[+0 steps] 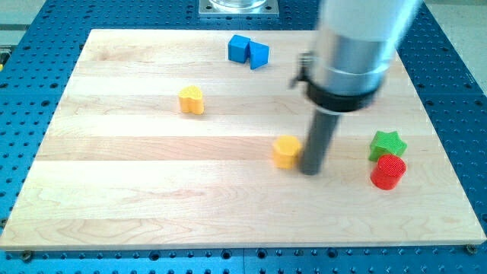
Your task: Push the yellow hexagon into the yellow heart
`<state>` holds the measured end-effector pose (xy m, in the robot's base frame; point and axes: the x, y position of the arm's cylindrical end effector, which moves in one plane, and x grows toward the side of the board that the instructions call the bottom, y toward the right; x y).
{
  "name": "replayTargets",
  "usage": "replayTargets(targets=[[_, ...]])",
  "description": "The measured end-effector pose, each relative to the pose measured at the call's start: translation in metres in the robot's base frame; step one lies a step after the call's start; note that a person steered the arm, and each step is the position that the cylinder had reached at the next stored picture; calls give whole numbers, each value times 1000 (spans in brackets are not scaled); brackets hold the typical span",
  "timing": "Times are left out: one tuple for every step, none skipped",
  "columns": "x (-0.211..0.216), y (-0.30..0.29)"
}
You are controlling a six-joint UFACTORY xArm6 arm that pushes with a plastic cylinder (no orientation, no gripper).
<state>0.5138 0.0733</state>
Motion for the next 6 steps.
replayTargets(targets=[[-36,-37],[-43,-54],[-8,-32],[-23,-89],[-72,-115],[-66,-94]])
